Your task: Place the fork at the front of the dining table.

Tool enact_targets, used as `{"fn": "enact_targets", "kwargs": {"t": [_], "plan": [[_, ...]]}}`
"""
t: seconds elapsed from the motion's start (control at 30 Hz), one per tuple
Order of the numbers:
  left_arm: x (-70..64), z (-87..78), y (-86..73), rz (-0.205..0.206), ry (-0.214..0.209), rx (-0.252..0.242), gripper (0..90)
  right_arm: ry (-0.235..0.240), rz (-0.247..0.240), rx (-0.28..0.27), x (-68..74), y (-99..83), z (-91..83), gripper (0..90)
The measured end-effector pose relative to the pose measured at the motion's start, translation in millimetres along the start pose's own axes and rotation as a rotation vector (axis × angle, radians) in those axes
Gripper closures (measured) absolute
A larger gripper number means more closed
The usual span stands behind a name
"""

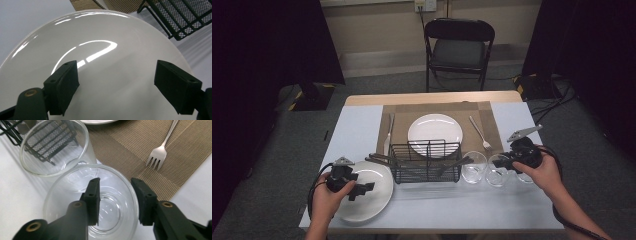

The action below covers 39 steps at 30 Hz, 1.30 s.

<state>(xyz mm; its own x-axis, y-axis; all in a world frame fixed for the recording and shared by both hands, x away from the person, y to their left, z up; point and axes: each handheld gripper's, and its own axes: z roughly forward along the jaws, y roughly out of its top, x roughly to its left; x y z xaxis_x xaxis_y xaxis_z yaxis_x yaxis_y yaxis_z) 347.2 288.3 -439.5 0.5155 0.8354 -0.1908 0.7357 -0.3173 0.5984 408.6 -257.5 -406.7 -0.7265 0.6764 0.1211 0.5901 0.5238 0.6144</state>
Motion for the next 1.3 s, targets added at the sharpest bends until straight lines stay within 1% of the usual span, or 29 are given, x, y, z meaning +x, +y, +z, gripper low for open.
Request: {"fn": "enact_targets", "kwargs": {"t": [0.07, 0.13, 0.23, 0.27, 0.3, 0.37, 0.4, 0.47, 0.53, 0.67, 0.77, 0.83, 0.87, 1.0, 1.07, 1.1, 1.17, 1.23, 1.27, 1.3], "plan": [[0.4, -0.4, -0.1, -0.001, 0.004, 0.002, 19.3, -0.009, -0.014, 0.014, -0.6, 1.2, 1.2, 65.4], [0.4, -0.1, -0.2, -0.004, 0.006, -0.001, 19.3, -0.006, -0.017, 0.025, -1.7, 1.7, 1.9, 67.8], [1.1, 0.7, -0.2, 0.001, 0.008, 0.006, 19.2, 0.004, -0.018, 0.028, -3.9, 1.1, 2.7, 69.8], [1.1, 1.1, -0.3, 0.001, 0.012, 0.008, 19.3, 0.002, -0.021, 0.029, -3.9, 1.0, 2.8, 70.7], [1.1, 1.4, -0.4, 0.000, 0.010, 0.009, 19.3, 0.002, -0.035, 0.031, -4.8, 0.4, 3.0, 72.2], [0.8, 1.5, -0.2, -0.001, 0.011, 0.008, 19.3, 0.003, -0.035, 0.034, -5.5, -0.1, 2.7, 73.0], [0.9, 1.5, 0.0, 0.001, 0.009, 0.008, 19.3, 0.002, -0.048, 0.032, -5.5, -0.2, 3.0, 73.6], [0.7, 1.5, 0.1, 0.002, 0.011, 0.008, 19.2, -0.005, -0.056, 0.042, -4.8, 0.5, 2.6, 75.7], [0.1, 1.9, -0.3, -0.005, 0.011, 0.008, 19.2, -0.004, -0.075, 0.048, -4.9, 0.3, 2.0, 77.9], [0.4, 2.3, -0.1, -0.002, 0.010, 0.009, 19.3, 0.004, -0.097, 0.056, -5.9, -1.6, -0.8, 81.8], [0.2, 2.1, 0.1, -0.002, 0.011, 0.009, 19.3, 0.003, -0.114, 0.062, -5.0, -1.9, -2.6, 82.0], [0.2, 2.1, 0.1, -0.001, 0.010, 0.009, 19.3, 0.004, -0.142, 0.064, -3.4, -0.5, -2.6, 82.1], [0.2, 2.0, 0.1, -0.001, 0.009, 0.008, 19.3, 0.001, -0.145, 0.066, -3.0, -0.1, -2.9, 82.1], [0.9, 1.1, 0.2, 0.001, 0.013, 0.008, 19.3, 0.018, -0.162, 0.079, -0.9, 0.8, -3.6, 82.3], [0.8, 1.2, 0.2, 0.001, 0.013, 0.008, 19.2, 0.021, -0.177, 0.073, -0.4, 0.8, -3.6, 82.4], [0.8, 1.2, 0.2, 0.001, 0.011, 0.007, 19.3, 0.023, -0.172, 0.079, 0.7, 0.6, -3.8, 82.4], [-0.3, 1.6, 0.4, -0.005, 0.007, 0.007, 19.3, 0.035, -0.184, 0.075, 1.8, -0.1, -3.8, 82.4], [0.0, 1.8, 0.5, 0.001, 0.008, 0.008, 19.2, 0.046, -0.192, 0.074, 3.9, -0.8, -4.0, 82.5], [-0.8, 2.1, 0.3, -0.005, 0.007, 0.008, 19.3, 0.048, -0.191, 0.071, 4.4, -1.2, -3.8, 82.4], [-0.7, 2.0, 0.3, -0.001, 0.009, 0.009, 19.2, 0.048, -0.196, 0.071, 5.1, -1.4, -4.3, 82.4]]}}
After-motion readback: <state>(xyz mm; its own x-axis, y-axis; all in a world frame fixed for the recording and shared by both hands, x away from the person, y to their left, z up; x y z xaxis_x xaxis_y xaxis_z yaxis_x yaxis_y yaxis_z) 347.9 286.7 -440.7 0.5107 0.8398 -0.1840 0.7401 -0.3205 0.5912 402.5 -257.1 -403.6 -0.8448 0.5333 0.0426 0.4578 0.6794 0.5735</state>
